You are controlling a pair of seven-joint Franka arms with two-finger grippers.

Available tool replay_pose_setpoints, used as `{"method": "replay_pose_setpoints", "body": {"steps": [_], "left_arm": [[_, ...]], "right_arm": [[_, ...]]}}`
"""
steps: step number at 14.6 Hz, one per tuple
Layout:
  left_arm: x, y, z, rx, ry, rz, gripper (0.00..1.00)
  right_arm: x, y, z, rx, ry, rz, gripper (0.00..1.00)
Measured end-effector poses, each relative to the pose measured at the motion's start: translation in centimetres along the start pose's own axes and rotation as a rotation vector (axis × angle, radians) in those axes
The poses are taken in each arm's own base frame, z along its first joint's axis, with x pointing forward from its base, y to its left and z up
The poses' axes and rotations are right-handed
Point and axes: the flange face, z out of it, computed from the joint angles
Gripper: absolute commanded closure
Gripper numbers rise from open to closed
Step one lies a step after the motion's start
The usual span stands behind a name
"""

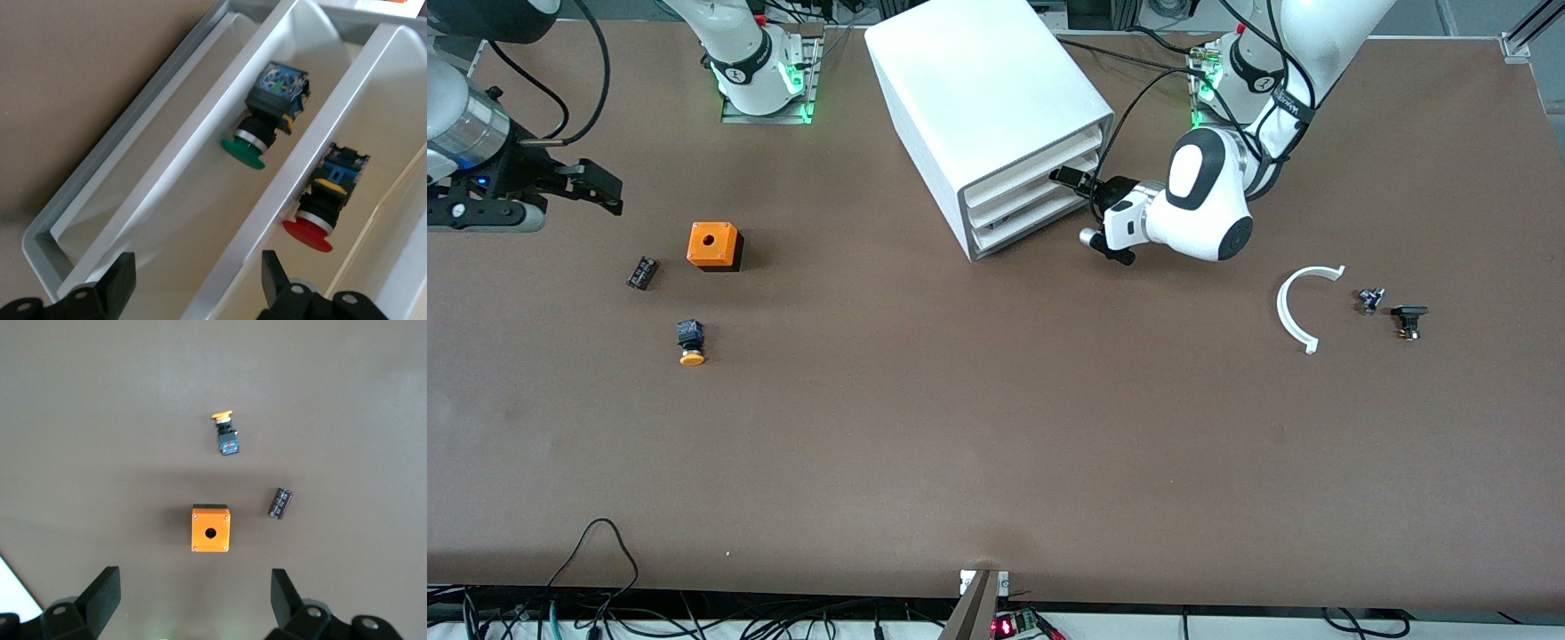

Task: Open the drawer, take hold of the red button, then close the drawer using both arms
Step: 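Pull the drawer open with the left gripper while the right gripper advances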

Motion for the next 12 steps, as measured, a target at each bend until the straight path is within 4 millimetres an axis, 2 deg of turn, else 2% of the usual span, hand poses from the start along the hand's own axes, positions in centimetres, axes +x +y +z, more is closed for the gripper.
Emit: {"method": "replay_pose_setpoints", "body": {"steps": [2, 5, 6, 7, 8, 9, 12], "left_arm": [[-0.2, -0.1, 0.4, -0.012, -0.004, -0.009, 0.31], [-0.3, -0.1, 0.9, -0.015, -0.009, -0.013, 0.31], [-0.3, -0.1, 0.9, -0.015, -0.009, -0.013, 0.37], [-0.3, 0.0, 0.9, -0.015, -0.009, -0.013, 0.70], [-0.3, 0.0, 0.9, -0.015, -0.009, -0.013, 0.97], [-0.3, 0.0, 0.9, -0.015, -0.009, -0.012, 1.00], [-0.2, 0.5, 0.4, -0.029, -0.003, -0.009, 1.00]], "right_arm": [[-0.4, -1.7, -0.3, -0.007, -0.015, -0.030, 0.00], [-0.7, -2.9, -0.4, -0.012, -0.028, -0.053, 0.00], [-0.8, -3.2, -0.3, -0.013, -0.035, -0.059, 0.00], [-0.9, -3.6, -0.2, -0.015, -0.044, -0.067, 0.00], [-1.0, -4.2, -0.2, -0.018, -0.048, -0.078, 0.00], [-1.0, -4.7, -0.2, -0.020, -0.048, -0.088, 0.00], [-0.9, -5.2, -0.5, -0.021, -0.041, -0.097, 0.00]]}}
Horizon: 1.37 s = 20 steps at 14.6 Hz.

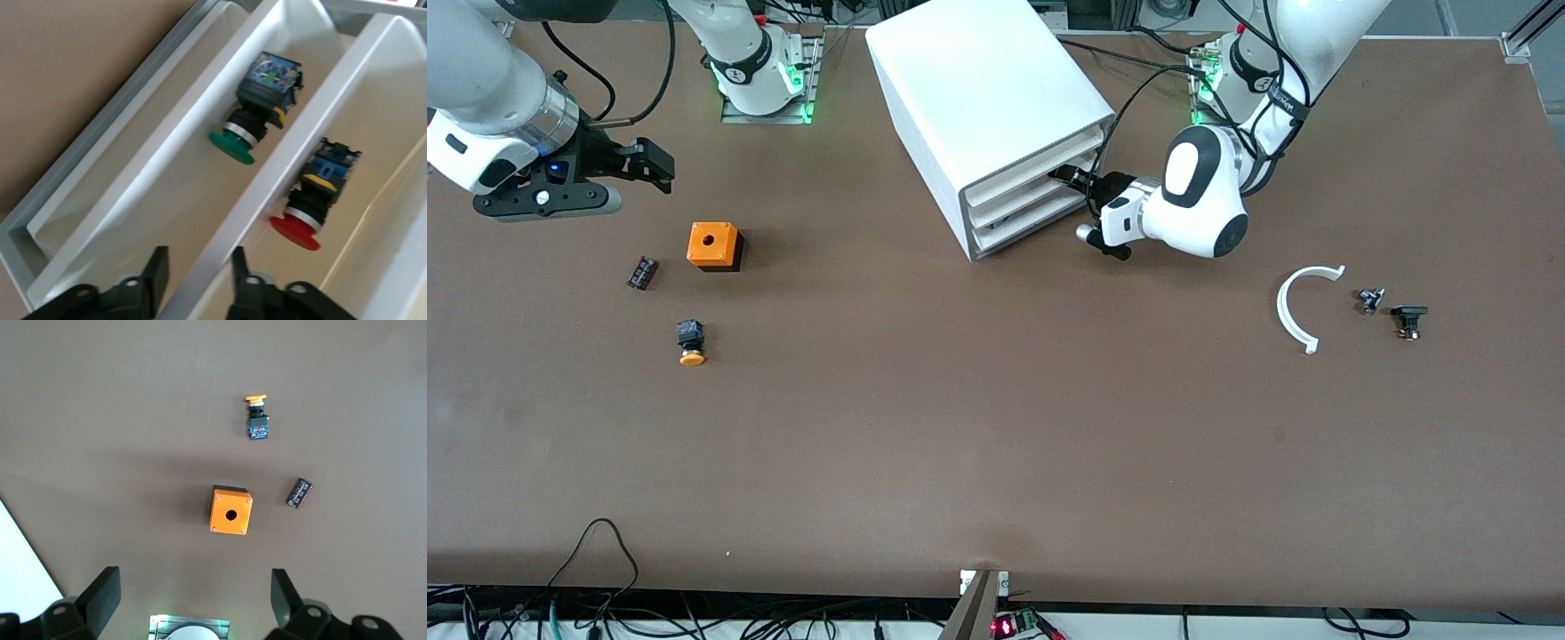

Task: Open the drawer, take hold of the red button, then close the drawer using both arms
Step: 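Pull the drawer open with the left gripper while the right gripper advances, then release the drawer and withdraw the left gripper while the right gripper approaches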

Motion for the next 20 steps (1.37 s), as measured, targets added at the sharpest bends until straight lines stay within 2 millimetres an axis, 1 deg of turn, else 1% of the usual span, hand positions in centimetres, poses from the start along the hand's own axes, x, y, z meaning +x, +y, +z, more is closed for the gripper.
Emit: {"method": "replay_pose_setpoints", "body": {"steps": [1, 2, 3, 5, 6, 7, 8, 10, 11, 13, 15, 16, 17, 18, 19, 20], "left_arm": [[0.1, 0.1, -0.4, -0.003, 0.008, 0.005, 1.00], [0.4, -0.4, -1.5, -0.004, 0.029, 0.005, 1.00], [0.9, -1.1, -3.3, 0.000, 0.061, 0.011, 1.00], [1.9, -2.8, -8.3, 0.027, 0.140, 0.023, 1.00], [2.3, -3.5, -10.6, 0.039, 0.178, 0.025, 0.82], [2.5, -3.9, -12.2, 0.039, 0.206, 0.029, 0.37], [2.6, -4.0, -13.1, 0.037, 0.221, 0.035, 0.00], [2.8, -3.9, -13.5, 0.045, 0.234, 0.039, 0.00], [3.0, -4.2, -14.1, 0.069, 0.264, 0.036, 0.00], [3.5, -4.7, -16.3, 0.124, 0.360, 0.033, 0.00], [3.3, -4.3, -19.1, 0.192, 0.446, 0.057, 0.00], [2.7, -3.8, -21.3, 0.234, 0.498, 0.069, 0.00], [1.6, -3.2, -24.3, 0.261, 0.560, 0.076, 0.00], [0.1, -2.9, -27.6, 0.280, 0.623, 0.076, 0.00], [-1.6, -2.5, -30.1, 0.297, 0.673, 0.077, 0.00], [-3.0, -1.7, -31.9, 0.324, 0.706, 0.089, 0.00]], "right_arm": [[0.2, 0.0, -0.2, 0.002, 0.004, 0.000, 0.00], [0.6, 0.1, -0.3, 0.004, 0.008, 0.000, 0.00], [1.0, 0.1, -0.4, 0.007, 0.012, -0.001, 0.00], [2.0, -0.1, -0.7, 0.013, 0.020, -0.010, 0.00], [2.5, -0.7, -0.9, 0.015, 0.026, -0.024, 0.00], [3.1, -1.6, -1.1, 0.018, 0.031, -0.042, 0.00], [3.6, -2.7, -1.3, 0.019, 0.037, -0.065, 0.00], [4.5, -5.3, -1.5, 0.022, 0.047, -0.113, 0.00], [5.0, -6.5, -1.4, 0.024, 0.050, -0.133, 0.00], [6.1, -8.1, -0.9, 0.030, 0.075, -0.168, 0.00], [7.7, -9.6, 0.4, 0.039, 0.111, -0.222, 0.00], [8.6, -10.4, 1.3, 0.044, 0.124, -0.249, 0.00], [9.5, -11.3, 2.3, 0.049, 0.138, -0.280, 0.00], [10.3, -12.5, 3.3, 0.054, 0.155, -0.324, 0.00], [11.0, -13.9, 4.0, 0.057, 0.175, -0.379, 0.00], [11.3, -15.6, 4.3, 0.059, 0.195, -0.429, 0.00]]}}
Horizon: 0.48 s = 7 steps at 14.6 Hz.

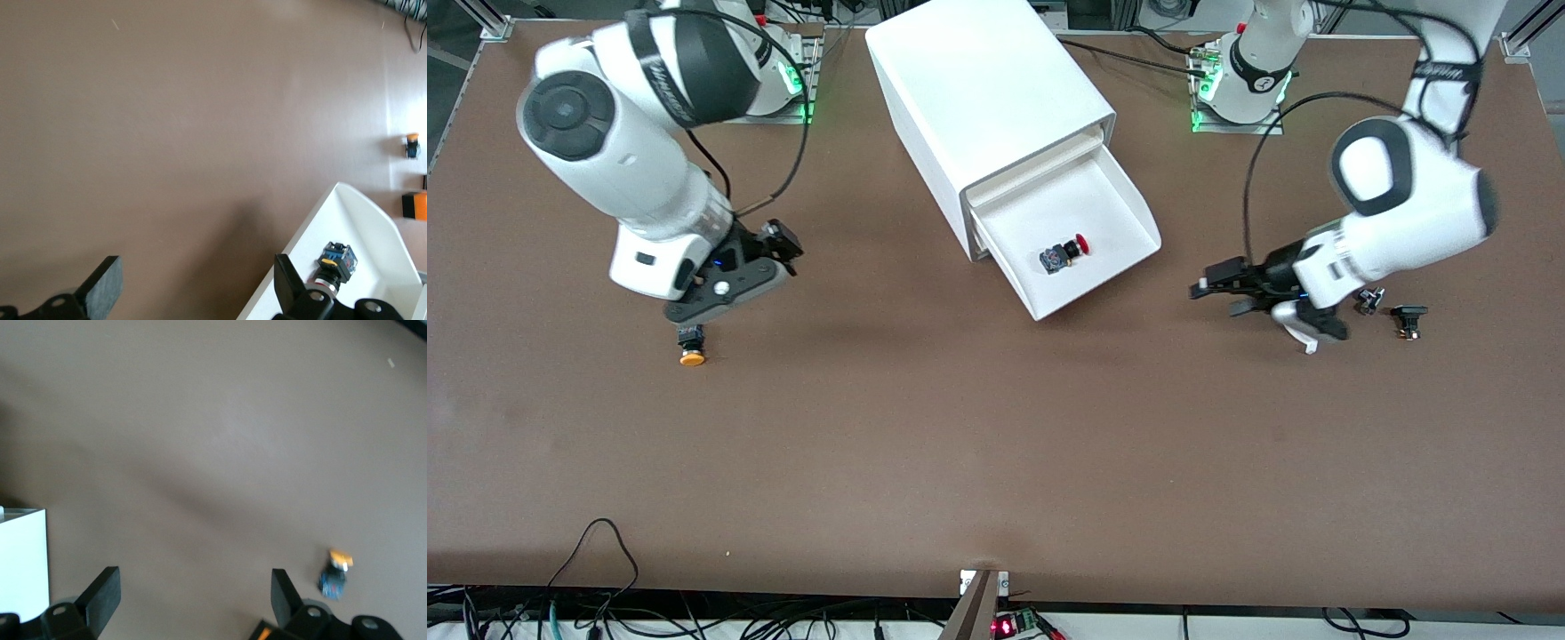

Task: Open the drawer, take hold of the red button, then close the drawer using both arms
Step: 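Release the drawer and withdraw the left gripper while the right gripper approaches, then lower the right gripper into the open drawer over the red button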

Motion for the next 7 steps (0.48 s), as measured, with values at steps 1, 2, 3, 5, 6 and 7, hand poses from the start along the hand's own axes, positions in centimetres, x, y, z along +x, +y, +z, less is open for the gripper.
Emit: {"method": "replay_pose_setpoints", "body": {"steps": [1, 2, 3, 5, 6, 7], "left_arm": [[0.0, 0.6, -2.0, 0.039, 0.020, 0.035, 0.00], [-0.2, 1.2, -4.4, 0.095, 0.019, 0.082, 0.00], [-0.4, 1.8, -7.1, 0.152, 0.000, 0.129, 0.00], [-0.4, 3.2, -13.5, 0.262, -0.055, 0.201, 0.00], [-0.4, 4.1, -16.5, 0.326, -0.084, 0.230, 0.00], [-0.5, 5.0, -18.6, 0.398, -0.109, 0.247, 0.00]], "right_arm": [[0.9, -1.5, -0.1, 0.002, 0.022, -0.038, 0.00], [1.8, -3.0, -0.6, 0.003, 0.046, -0.068, 0.00], [2.7, -4.6, -1.5, 0.007, 0.070, -0.093, 0.00], [4.6, -7.8, -2.9, 0.045, 0.121, -0.134, 0.00], [5.5, -9.4, -3.1, 0.061, 0.137, -0.157, 0.00], [6.3, -10.9, -2.9, 0.071, 0.145, -0.185, 0.00]]}}
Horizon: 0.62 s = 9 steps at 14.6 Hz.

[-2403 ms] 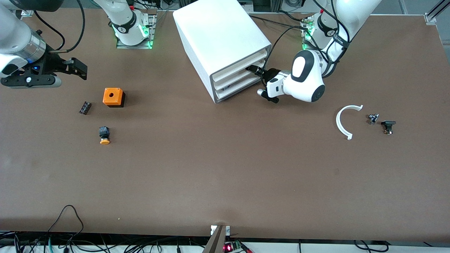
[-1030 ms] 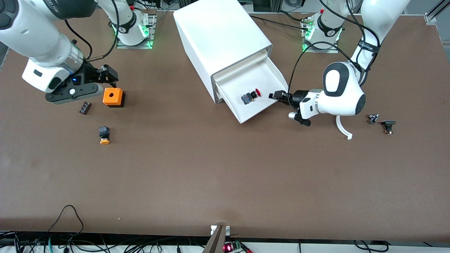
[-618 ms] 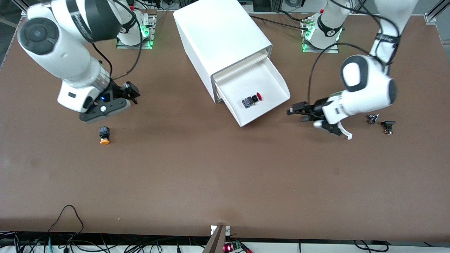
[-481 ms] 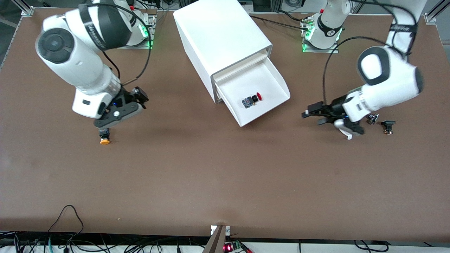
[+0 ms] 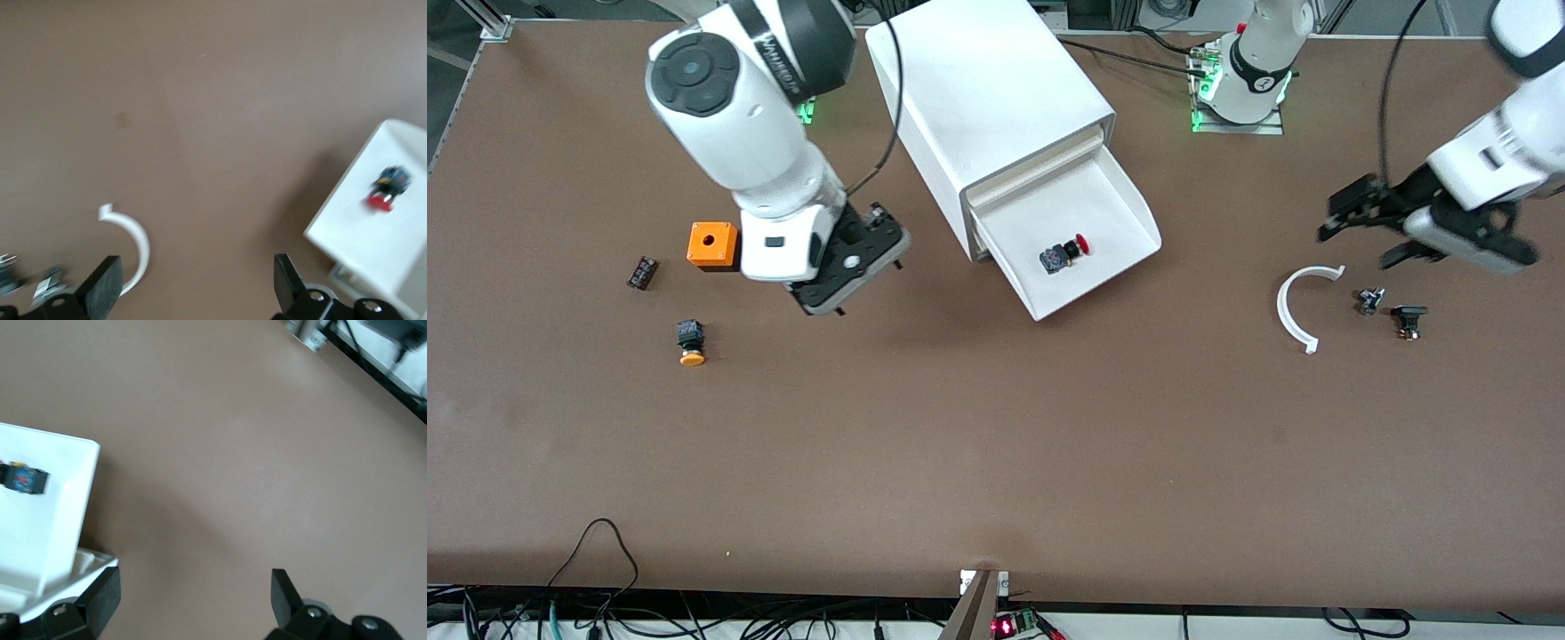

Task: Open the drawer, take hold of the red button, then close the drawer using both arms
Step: 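Lower the right gripper into the open drawer over the red button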

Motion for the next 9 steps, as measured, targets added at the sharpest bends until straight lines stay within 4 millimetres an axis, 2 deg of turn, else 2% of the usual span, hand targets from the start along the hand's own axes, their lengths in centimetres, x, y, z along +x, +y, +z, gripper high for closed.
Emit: {"method": "replay_pose_setpoints", "body": {"steps": [1, 2, 4, 7, 9], "left_arm": [[0.1, 0.5, -1.4, 0.067, -0.024, -0.009, 0.00], [0.2, 1.1, -1.8, 0.112, -0.040, -0.041, 0.00], [0.4, 1.8, -1.4, 0.146, -0.060, -0.089, 0.00], [0.5, 1.3, -1.0, 0.184, -0.078, -0.098, 0.00], [0.5, 0.9, -0.9, 0.187, -0.080, -0.105, 0.00]], "right_arm": [[1.1, -1.5, 0.7, 0.011, 0.007, -0.037, 0.00], [2.0, -3.2, 1.6, 0.023, 0.011, -0.074, 0.00], [3.6, -6.6, 3.8, 0.047, 0.010, -0.131, 0.00], [5.5, -11.3, 7.6, 0.071, 0.057, -0.198, 0.00], [5.9, -13.9, 10.1, 0.084, 0.068, -0.260, 0.00]]}}
